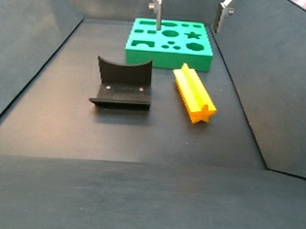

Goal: Pick up the star object. Move up. Place the star object on the fixture. Regrasp the star object. Move to above the board. Insert the star object.
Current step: Pick up the star object.

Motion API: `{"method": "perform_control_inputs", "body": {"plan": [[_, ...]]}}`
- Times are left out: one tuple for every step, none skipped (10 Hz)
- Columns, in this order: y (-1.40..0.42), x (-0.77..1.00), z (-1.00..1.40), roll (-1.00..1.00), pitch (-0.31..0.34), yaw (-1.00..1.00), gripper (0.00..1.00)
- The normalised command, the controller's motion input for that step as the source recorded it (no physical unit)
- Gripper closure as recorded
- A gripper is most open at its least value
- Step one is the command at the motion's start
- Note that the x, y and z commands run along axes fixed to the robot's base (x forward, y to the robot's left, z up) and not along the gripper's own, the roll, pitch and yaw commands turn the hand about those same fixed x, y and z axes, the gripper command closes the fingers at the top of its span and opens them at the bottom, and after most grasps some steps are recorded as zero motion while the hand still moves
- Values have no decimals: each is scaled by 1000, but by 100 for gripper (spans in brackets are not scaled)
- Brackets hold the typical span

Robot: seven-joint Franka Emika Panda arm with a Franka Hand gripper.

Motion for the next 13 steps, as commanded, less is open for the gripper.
{"method": "perform_control_inputs", "body": {"plan": [[0, 0, 0, 0, 4, 0, 0], [0, -37, -3, -10, 0, 0, 0], [114, -31, -246, -17, 0, 269, 0], [269, -137, -360, -13, 0, 631, 0], [229, -160, -400, -4, 0, 757, 0], [211, -180, -443, -16, 0, 754, 0], [257, -226, -460, -19, 0, 717, 0], [89, -29, -114, 0, 0, 263, 0], [0, -20, -11, 0, 0, 0, 0], [0, -240, -71, 0, 0, 0, 0], [57, -297, -31, -17, 0, 129, 0], [66, -226, -49, -20, 0, 189, 0], [0, -3, -83, 0, 0, 91, 0]]}}
